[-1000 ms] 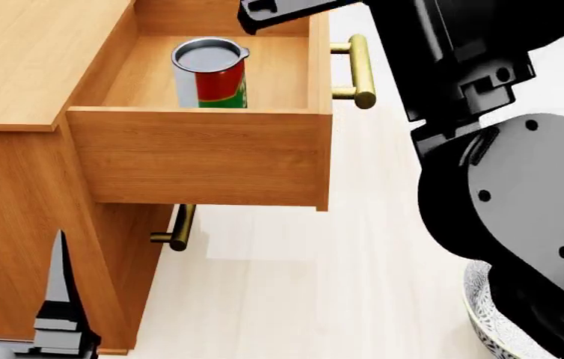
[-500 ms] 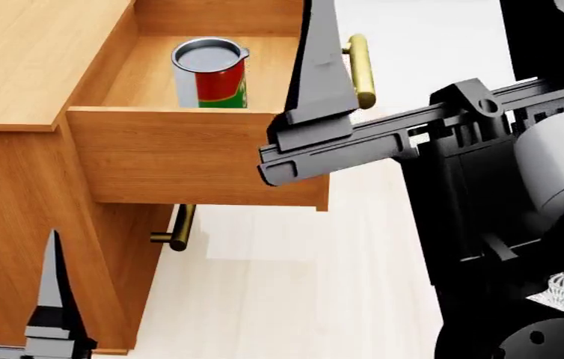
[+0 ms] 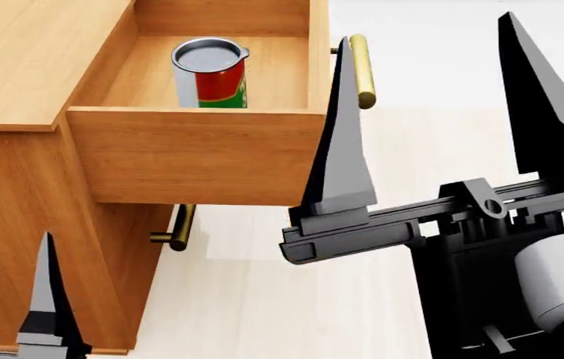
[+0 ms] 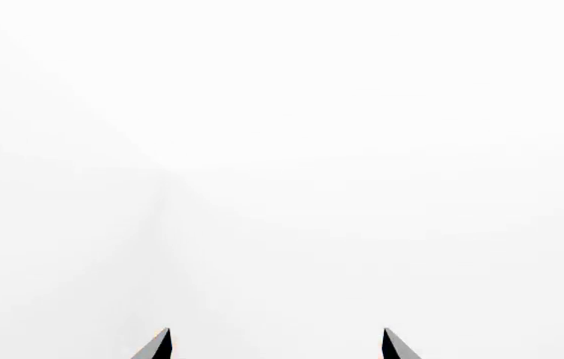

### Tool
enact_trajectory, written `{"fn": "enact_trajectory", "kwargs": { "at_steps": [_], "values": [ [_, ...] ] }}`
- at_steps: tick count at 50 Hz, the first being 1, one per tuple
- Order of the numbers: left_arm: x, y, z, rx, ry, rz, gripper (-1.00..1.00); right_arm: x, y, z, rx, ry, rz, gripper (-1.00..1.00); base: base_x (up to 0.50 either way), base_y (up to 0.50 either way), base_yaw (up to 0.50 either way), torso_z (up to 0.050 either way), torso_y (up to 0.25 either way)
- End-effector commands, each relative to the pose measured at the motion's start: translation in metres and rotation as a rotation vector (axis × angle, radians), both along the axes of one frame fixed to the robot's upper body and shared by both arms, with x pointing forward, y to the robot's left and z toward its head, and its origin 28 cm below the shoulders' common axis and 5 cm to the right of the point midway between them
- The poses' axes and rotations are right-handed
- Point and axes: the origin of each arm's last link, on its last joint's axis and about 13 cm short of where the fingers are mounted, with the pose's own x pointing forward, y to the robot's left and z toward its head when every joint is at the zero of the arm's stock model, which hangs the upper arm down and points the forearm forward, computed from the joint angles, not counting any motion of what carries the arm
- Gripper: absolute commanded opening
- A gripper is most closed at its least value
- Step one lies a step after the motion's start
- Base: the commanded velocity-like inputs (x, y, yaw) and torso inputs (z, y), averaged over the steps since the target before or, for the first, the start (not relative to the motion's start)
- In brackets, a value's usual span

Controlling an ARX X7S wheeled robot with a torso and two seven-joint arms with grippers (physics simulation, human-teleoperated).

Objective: Put the ketchup in the top drawer of the cabinet.

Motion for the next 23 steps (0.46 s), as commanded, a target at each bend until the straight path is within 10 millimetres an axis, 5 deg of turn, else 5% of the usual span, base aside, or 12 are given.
{"fn": "enact_trajectory", "kwargs": {
  "at_steps": [1, 10, 23],
  "values": [
    [-0.001, 0.0, -0.001, 0.002, -0.002, -0.002, 1.0, -0.002, -0.001, -0.021, 0.017, 0.05, -0.021, 1.0, 0.0, 0.0, 0.0, 0.0, 0.0],
    [0.002, 0.003, -0.009, -0.006, 0.029, 0.008, 1.0, 0.002, 0.0, -0.048, 0.025, 0.124, -0.033, 1.0, 0.0, 0.0, 0.0, 0.0, 0.0],
    [0.002, 0.003, -0.009, -0.009, 0.027, 0.012, 1.0, 0.001, 0.001, -0.056, 0.032, 0.128, -0.052, 1.0, 0.0, 0.0, 0.0, 0.0, 0.0]
  ]
}}
